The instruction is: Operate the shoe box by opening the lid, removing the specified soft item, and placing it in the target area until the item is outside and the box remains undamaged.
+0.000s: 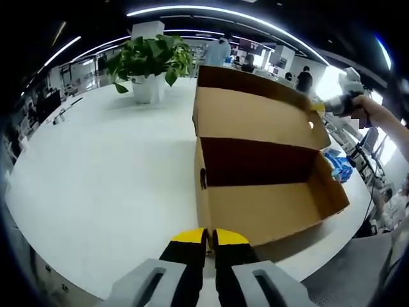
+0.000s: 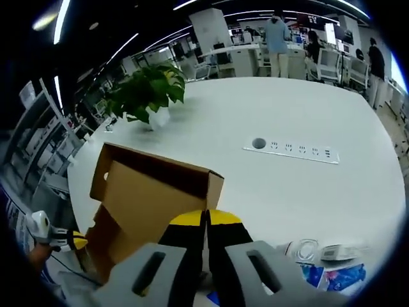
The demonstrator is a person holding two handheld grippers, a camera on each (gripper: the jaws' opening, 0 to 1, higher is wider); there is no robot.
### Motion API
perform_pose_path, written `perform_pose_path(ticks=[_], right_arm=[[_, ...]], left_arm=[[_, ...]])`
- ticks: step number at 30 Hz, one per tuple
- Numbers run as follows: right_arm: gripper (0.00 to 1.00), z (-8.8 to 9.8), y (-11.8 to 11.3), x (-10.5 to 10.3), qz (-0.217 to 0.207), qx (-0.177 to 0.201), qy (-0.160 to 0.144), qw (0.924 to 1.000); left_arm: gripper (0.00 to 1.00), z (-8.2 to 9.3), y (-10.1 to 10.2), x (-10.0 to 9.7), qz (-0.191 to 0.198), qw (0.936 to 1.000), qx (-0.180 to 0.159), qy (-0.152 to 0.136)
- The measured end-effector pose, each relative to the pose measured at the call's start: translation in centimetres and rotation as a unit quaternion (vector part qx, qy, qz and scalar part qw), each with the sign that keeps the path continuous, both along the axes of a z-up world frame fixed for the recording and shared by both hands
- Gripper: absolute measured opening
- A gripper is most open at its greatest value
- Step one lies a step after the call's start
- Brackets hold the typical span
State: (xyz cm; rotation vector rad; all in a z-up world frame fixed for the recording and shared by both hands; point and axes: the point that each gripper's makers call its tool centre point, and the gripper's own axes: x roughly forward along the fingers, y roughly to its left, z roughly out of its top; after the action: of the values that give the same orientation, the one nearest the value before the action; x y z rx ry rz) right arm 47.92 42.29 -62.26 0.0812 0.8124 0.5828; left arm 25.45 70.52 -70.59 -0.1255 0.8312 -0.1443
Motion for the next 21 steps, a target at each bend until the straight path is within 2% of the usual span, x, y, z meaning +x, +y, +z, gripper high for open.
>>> perform_pose_path(ticks=[15, 21], right_arm=[[0.00, 2.6, -0.1, -3.1, 0.016, 0.009, -0.037, 0.9991], [0.00, 3.0, -0.3, -4.2, 0.019, 0.006, -0.053, 0.9984]], left_arm=[[0.03, 0.1, 0.0, 0.0, -0.001, 0.9999, -0.011, -0.006], [0.04, 0.1, 0.0, 0.0, -0.005, 0.9999, -0.010, -0.008]])
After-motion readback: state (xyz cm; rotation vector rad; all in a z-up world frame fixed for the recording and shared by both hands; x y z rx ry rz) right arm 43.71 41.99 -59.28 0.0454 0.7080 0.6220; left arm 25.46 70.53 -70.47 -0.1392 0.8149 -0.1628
